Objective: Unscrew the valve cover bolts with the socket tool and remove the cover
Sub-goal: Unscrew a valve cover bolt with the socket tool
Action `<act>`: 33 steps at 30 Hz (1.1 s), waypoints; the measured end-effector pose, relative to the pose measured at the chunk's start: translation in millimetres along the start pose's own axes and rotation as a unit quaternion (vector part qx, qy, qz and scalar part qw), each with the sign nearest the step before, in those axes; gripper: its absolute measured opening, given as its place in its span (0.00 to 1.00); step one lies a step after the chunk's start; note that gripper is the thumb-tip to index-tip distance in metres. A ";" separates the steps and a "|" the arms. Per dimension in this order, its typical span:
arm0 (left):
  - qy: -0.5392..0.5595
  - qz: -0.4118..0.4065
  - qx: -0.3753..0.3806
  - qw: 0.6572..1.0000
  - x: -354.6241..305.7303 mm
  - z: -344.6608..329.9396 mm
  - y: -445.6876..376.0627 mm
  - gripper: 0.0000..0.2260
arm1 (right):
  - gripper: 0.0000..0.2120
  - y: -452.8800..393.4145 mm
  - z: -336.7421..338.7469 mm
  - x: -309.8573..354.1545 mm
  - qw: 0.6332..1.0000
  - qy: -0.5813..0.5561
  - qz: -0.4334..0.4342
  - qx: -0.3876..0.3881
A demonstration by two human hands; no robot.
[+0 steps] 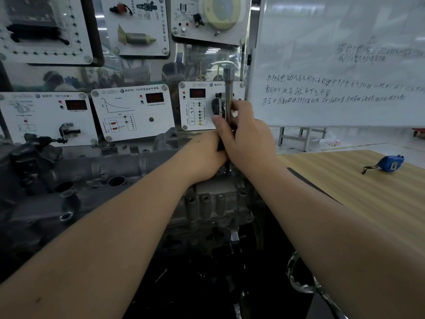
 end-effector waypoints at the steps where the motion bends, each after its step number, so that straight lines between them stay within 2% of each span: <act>1: 0.004 0.000 -0.002 1.000 0.7 0.6 0.0 0.15 | 0.18 0.0 -0.7 -0.7 1.000 -0.001 0.003 -0.001; 4: 0.029 -0.002 0.005 1.000 1.5 1.2 0.9 0.13 | 0.12 1.0 -2.0 -1.6 1.000 -0.001 0.004 0.001; 12: 0.019 -0.009 0.021 1.000 -0.6 -2.2 0.7 0.16 | 0.13 -0.2 0.4 -1.8 1.000 -0.015 0.001 0.000; 15: 0.011 -0.020 0.016 1.000 -1.9 -1.8 -0.1 0.17 | 0.19 -0.3 5.8 1.2 1.000 -0.021 0.002 -0.017; 20: 0.004 -0.033 0.020 0.999 -2.6 -4.4 -0.3 0.16 | 0.13 0.5 2.2 -3.1 1.000 -0.012 -0.012 -0.008; 25: 0.022 -0.024 0.023 0.999 -0.8 -3.6 0.3 0.17 | 0.14 -0.5 -2.0 -9.2 1.000 -0.003 -0.028 0.005; 30: -0.023 -0.018 0.002 1.000 0.6 -0.5 -3.5 0.16 | 0.18 -1.0 -0.8 -1.9 1.000 -0.008 -0.005 0.009; 33: -0.015 -0.030 -0.007 0.999 -2.0 0.7 -2.3 0.15 | 0.12 -0.4 -0.3 -2.1 1.000 -0.015 0.003 0.002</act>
Point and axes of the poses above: each hand's wrist, its own y-axis away from the middle knuckle, its own z-axis out of the back of the hand, x = y × z, the point moved 7 cm from there along -y, towards the middle knuckle, and after that the axes turned 11 degrees about y, right-handed, at the moved point
